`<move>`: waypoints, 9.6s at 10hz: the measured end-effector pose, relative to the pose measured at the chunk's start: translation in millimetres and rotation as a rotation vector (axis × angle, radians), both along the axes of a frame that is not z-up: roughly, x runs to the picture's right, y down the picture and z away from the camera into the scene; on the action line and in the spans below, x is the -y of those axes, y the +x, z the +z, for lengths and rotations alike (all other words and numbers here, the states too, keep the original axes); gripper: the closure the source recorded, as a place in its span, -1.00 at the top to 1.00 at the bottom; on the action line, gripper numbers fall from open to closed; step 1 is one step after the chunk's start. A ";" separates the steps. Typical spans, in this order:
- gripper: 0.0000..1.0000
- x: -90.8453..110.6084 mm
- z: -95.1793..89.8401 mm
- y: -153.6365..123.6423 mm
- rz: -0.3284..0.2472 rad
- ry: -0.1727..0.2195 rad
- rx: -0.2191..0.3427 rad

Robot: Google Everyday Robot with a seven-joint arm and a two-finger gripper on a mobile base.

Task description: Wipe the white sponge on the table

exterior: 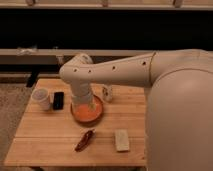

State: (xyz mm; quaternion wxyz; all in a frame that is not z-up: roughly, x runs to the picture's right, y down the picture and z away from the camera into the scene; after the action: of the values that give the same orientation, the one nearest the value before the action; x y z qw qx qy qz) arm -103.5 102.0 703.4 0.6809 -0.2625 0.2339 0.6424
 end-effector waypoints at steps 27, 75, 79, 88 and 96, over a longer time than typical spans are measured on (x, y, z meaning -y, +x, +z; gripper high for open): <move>0.30 -48.3 69.5 207.7 0.282 -0.089 -0.172; -1.00 -102.2 126.2 219.9 0.273 -0.195 -0.249; -1.00 -86.4 141.0 216.1 0.268 -0.163 -0.218; -1.00 -69.1 156.8 192.9 0.222 -0.137 -0.143; -1.00 -51.0 154.8 144.8 0.156 -0.104 -0.023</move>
State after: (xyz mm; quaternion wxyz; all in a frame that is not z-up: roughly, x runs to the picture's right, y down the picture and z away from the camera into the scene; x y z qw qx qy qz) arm 41.3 152.9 858.2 0.6114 -0.3074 0.2536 0.6837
